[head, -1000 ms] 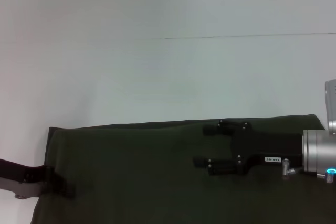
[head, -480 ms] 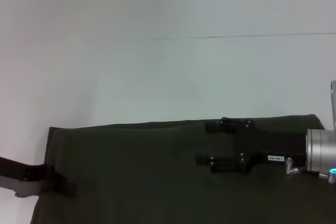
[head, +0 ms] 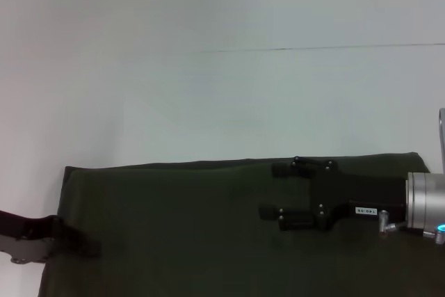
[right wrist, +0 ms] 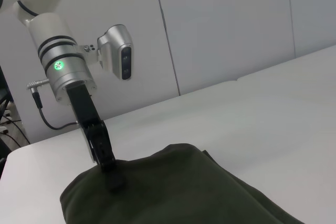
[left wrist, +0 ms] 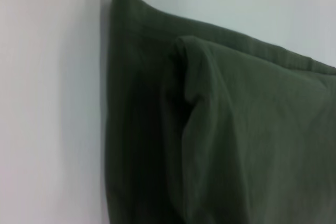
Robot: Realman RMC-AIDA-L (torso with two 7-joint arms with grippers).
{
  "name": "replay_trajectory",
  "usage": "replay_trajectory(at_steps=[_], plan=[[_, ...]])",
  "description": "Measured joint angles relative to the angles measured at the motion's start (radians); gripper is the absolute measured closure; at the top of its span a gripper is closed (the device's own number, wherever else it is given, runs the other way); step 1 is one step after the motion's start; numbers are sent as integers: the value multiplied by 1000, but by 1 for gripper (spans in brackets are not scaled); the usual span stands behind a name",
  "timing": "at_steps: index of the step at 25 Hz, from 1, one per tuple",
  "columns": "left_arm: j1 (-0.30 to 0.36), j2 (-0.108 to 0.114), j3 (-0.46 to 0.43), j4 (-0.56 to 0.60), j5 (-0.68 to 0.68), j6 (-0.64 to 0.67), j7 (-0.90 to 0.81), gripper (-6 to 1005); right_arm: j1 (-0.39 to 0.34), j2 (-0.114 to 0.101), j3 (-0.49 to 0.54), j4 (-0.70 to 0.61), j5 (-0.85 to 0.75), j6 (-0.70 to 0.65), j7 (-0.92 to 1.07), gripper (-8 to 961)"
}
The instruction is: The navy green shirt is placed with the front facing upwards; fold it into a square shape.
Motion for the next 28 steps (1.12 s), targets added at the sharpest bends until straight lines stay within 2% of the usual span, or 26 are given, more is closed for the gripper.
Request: replay_trajectory(at_steps=[1,7,12,19,22,25,28], plan=[[0,0,0,4,0,7,-1,771,0,0,0,0,0,0,0,45],[8,1,-1,70,0,41,-7,497,0,0,-2,0,0,-2,-1,45],[13,13,3,130,9,52,-23,324,0,-1,0,-2,0,-10,-1,45],[32,41,4,241,11,56,-39,305,-2,-1,1,-13,0,-11,1,45],[37,53,-22,271,-17,109,-34,297,-2,0,2,-14,0,-7,2,45],[33,59,-45,253,-70,172,-18,294,-2,-1,3,-15,5,-5,2,45],[23,54,-37,176,-90,174,9,294,-2,-2,3,-15,9,-4,2,46]])
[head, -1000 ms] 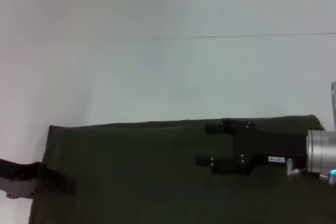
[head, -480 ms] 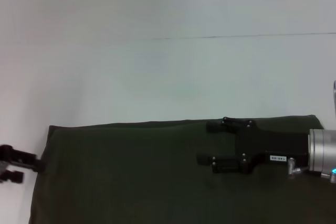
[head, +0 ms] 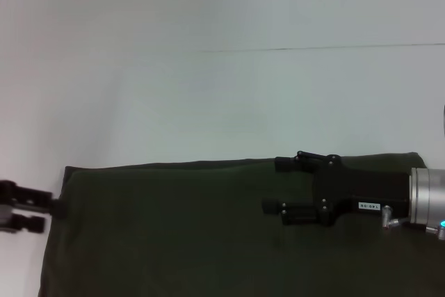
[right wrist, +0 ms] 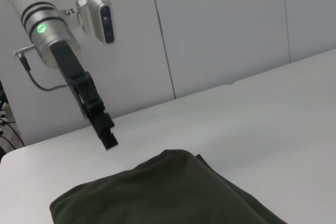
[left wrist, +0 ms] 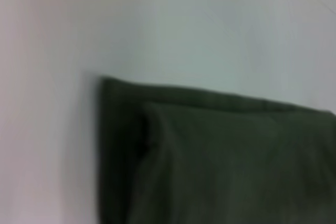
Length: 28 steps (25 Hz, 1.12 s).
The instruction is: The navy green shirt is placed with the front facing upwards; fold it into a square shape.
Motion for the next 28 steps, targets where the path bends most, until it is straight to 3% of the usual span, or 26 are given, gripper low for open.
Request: replay_trajectory(at_steps=[7,14,28], plan=[[0,-9,77,-132,6,-112,18,295,0,0,0,0,0,2,0,46],[3,-24,97,-153,7,-139,23,295,0,0,0,0,0,2,0,46],[8,-26,100,-151,23,-185,19,295,-3,0,-1,0,0,0,0,46]])
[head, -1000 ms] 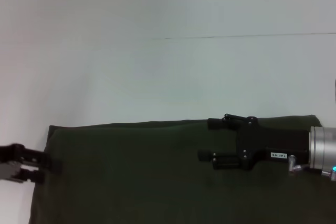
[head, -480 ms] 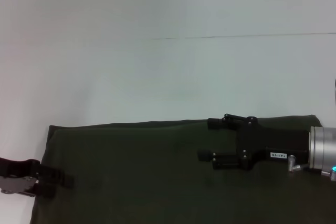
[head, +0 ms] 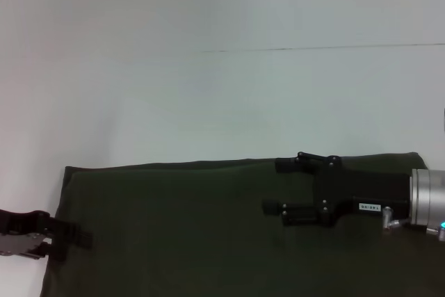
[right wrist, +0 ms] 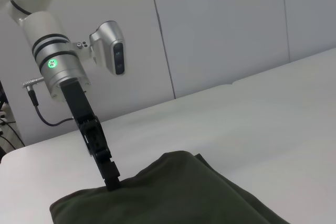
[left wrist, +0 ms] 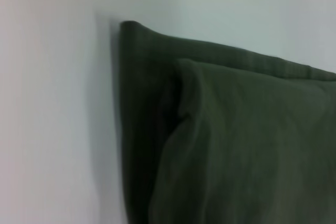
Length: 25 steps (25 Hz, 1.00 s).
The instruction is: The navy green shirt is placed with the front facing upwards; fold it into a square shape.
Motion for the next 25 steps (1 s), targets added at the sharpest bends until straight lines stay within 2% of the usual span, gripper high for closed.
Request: replay_trajectory(at_steps=[13,25], plan=[[0,28,-8,68,52,23,-12,294,-2,0,1,0,0,1,0,45],[16,15,0,67,73,-16,1,295,-2,0,1,0,0,3,0,45]])
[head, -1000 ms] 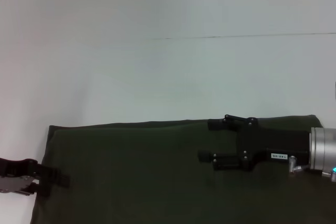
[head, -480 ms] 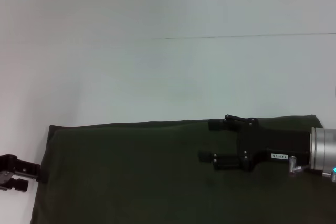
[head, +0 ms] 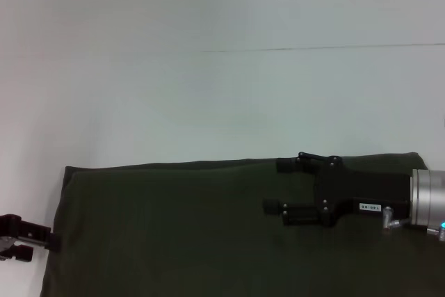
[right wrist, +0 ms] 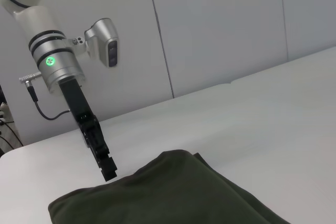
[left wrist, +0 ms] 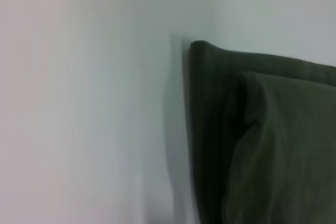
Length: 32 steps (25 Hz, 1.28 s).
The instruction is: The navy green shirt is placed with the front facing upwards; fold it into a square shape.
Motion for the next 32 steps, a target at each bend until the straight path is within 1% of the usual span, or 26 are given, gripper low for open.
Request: replay_trajectory(at_steps=[7,31,32], plan=[[3,-4,13,-10,30,-28,3,294,0,1,0,0,0,0,0,45],[-6,-6,6,-46,19,-26,5,283,-9,2,-4,0,0,-7,0,46],[-6,-6,6,-46,19,-26,5,238,-9,2,-5,0,0,-7,0,46]])
